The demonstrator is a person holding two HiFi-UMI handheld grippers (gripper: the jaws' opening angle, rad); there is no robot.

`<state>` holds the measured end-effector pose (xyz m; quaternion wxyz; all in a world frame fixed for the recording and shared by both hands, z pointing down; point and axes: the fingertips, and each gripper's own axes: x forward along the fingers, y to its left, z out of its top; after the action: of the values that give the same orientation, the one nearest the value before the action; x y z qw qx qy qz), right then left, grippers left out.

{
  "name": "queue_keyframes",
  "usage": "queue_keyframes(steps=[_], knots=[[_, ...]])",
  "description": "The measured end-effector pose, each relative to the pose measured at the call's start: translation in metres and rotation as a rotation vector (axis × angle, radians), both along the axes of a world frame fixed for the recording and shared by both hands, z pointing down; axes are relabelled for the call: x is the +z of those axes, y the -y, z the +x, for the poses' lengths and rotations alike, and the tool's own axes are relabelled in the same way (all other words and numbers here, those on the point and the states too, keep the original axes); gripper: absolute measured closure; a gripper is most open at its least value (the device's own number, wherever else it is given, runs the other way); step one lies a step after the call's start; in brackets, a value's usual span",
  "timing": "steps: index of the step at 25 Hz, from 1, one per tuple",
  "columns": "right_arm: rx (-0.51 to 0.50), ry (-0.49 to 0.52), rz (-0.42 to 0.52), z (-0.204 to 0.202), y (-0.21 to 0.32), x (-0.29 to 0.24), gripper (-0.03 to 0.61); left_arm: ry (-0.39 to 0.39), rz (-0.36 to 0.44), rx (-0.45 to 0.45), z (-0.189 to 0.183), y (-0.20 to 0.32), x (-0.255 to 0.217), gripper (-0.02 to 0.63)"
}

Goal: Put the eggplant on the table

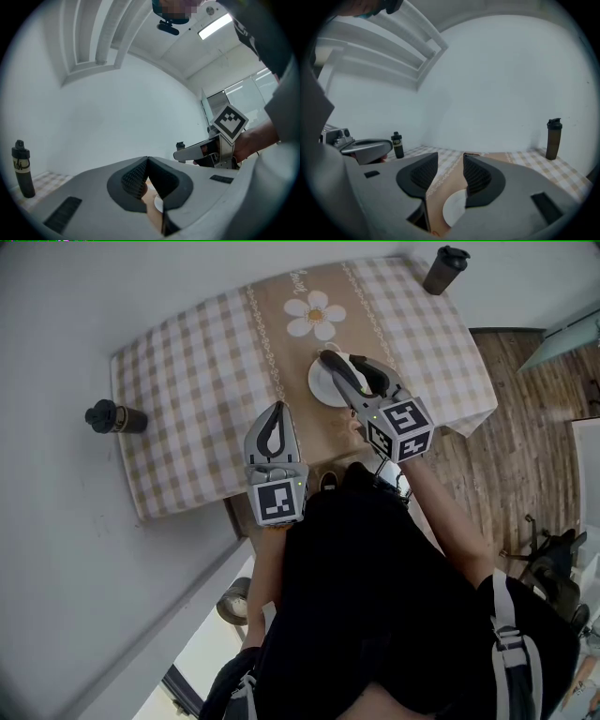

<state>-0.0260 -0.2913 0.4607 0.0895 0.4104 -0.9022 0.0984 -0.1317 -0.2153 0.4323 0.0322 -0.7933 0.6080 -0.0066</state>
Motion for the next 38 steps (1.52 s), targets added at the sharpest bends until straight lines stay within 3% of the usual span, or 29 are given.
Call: queue_keyframes(steps=[5, 9, 16, 19, 28, 31, 38], knots=[[-0.025, 0.038, 0.077, -0.005, -0.012, -0.030, 0.402, 0.008, 0.008, 0.001, 0.002, -0.003, -0.002, 0.621], [-0.057, 0.102, 0.177, -0.007, -0.025, -0.049, 0.402, 0.007, 0.009, 0.003, 0.003, -0.008, -0.001, 0.621], [-0.083, 0.131, 0.371, -0.008, -0.042, -0.081, 0.417, -0.001, 0.013, -0.005, 0.002, -0.006, -0.003, 0.621], [-0.093, 0.146, 0.433, -0.007, -0.054, -0.092, 0.417, -0.013, 0.049, 0.003, 0.005, -0.010, -0.011, 0.621], [-0.059, 0.189, 0.419, -0.004, -0.068, -0.078, 0.449, 0.005, 0.081, 0.009, 0.007, -0.013, -0.014, 0.621], [-0.044, 0.166, 0.412, -0.001, -0.067, -0.070, 0.518, 0.002, 0.084, 0.008, 0.006, -0.013, -0.016, 0.621], [-0.030, 0.137, 0.383, 0.001, -0.066, -0.057, 0.518, 0.010, 0.107, 0.027, 0.010, -0.017, -0.018, 0.621]])
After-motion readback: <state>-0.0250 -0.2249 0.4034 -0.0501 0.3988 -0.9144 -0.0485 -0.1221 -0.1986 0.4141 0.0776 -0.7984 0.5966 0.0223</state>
